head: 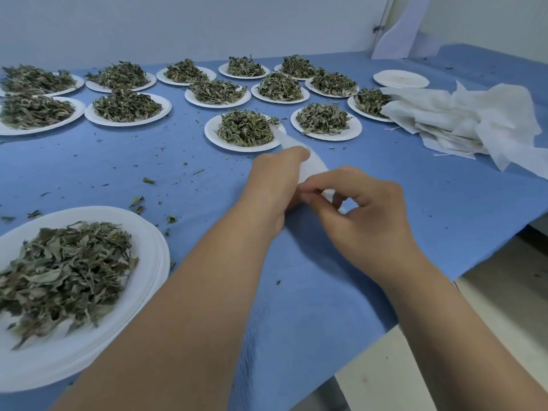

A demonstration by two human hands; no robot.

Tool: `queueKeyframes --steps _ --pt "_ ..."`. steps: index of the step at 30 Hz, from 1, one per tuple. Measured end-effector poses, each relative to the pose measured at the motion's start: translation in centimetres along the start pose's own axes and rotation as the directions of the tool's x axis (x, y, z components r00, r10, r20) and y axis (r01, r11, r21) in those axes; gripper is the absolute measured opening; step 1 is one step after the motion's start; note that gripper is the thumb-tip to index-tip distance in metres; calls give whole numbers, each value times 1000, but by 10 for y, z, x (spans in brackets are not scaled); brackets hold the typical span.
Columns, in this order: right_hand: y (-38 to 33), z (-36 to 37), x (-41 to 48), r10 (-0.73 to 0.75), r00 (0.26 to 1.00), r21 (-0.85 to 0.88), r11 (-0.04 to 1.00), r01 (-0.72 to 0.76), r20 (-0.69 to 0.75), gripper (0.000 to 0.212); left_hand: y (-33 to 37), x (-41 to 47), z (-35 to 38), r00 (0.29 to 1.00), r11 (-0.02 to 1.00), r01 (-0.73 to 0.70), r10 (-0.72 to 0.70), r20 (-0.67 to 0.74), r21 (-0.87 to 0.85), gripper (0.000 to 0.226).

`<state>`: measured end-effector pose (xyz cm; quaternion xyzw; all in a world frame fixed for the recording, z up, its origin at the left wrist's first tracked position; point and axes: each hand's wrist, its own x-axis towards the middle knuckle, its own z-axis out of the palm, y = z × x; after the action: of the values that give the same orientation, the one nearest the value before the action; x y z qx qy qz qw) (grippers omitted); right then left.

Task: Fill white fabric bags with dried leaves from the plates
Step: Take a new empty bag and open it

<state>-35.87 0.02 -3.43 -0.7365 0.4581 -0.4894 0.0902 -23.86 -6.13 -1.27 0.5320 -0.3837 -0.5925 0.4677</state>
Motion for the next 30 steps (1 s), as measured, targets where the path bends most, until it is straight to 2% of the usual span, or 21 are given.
queueKeyframes --steps 2,4,6,8,11,14,17,19,22,25,28,29,30 --pt "3 1 -3 -19 1000 39 999 18 25 22 1 5 -7 999 998 6 -9 -49 -63 9" --pt "5 1 -4 -49 999 47 998 48 19 18 1 9 -13 993 999 -18 14 -114 -37 6" --pt "8 0 -2 -13 1000 61 998 13 -11 20 0 8 -15 991 999 -28 23 -134 -40 4" --pt "13 -1 1 46 999 -38 998 -47 -8 28 -2 4 -15 992 998 -39 31 -124 -59 10" --pt "17 2 1 107 990 -194 977 -87 93 44 -5 1 -14 993 991 -94 87 -78 -92 9" --pt "14 3 3 140 983 -230 967 -111 115 56 -2 -1 -16 993 989 -106 101 -56 -100 27" --pt "11 1 5 249 948 -110 967 -231 199 63 1 -5 -16 997 993 -81 79 -22 -83 44" --pt "13 0 6 285 937 -70 958 -277 204 50 3 -8 -13 997 995 -75 73 -19 -67 49" --pt "12 -1 5 256 964 -66 966 -252 68 15 10 -9 -11 973 989 -124 137 -184 83 53" --pt "11 -2 7 224 972 -49 972 -228 -71 38 13 -8 -16 906 954 -236 285 -312 185 47" --pt "17 -14 14 274 893 -16 954 -299 -358 34 16 -12 -16 818 857 -418 500 -286 302 53" --pt "21 -19 16 291 864 -28 943 -331 -411 40 17 -15 -16 792 824 -453 547 -271 340 52" --pt "23 -23 17 282 872 -94 934 -345 -399 48 19 -18 -16 771 797 -476 582 -259 372 51"
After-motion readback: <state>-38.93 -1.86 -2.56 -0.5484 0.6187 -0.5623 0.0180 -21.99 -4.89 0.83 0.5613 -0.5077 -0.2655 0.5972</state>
